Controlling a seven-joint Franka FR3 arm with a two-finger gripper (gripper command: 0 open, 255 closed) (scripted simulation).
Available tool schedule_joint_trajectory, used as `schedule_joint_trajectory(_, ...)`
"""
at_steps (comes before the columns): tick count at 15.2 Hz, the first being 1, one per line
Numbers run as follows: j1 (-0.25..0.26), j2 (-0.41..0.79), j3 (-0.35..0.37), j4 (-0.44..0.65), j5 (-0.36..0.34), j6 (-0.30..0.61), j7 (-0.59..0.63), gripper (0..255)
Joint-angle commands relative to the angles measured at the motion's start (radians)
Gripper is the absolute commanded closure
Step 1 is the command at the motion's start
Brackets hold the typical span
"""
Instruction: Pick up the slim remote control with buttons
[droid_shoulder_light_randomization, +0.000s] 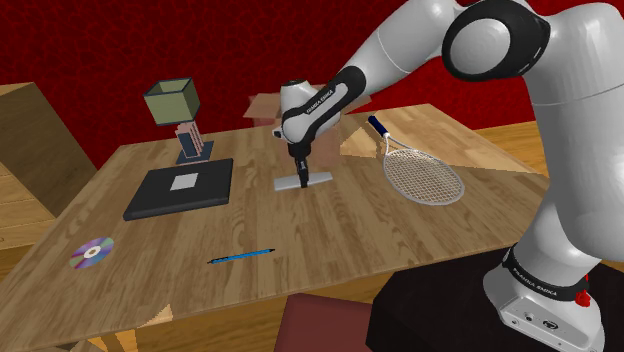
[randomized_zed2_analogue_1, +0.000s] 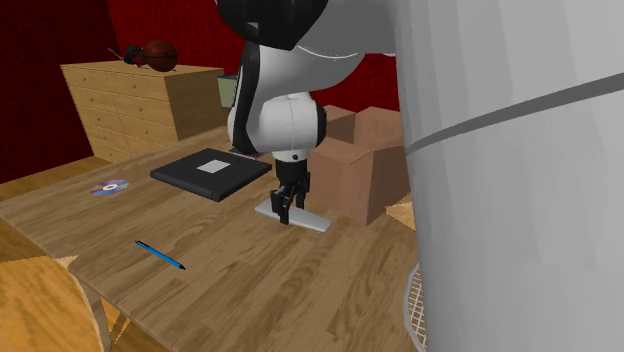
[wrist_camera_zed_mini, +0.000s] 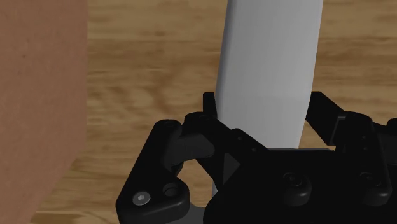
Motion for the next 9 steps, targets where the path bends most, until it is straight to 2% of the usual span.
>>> schedule_joint_trajectory(1,-0.001,-0.013,-0.002,0.004,0.0,-0.023,0.002,255)
schedule_joint_trajectory(9,-0.001,-0.061,-0.001,0.018,0.0,-0.085,0.003,255)
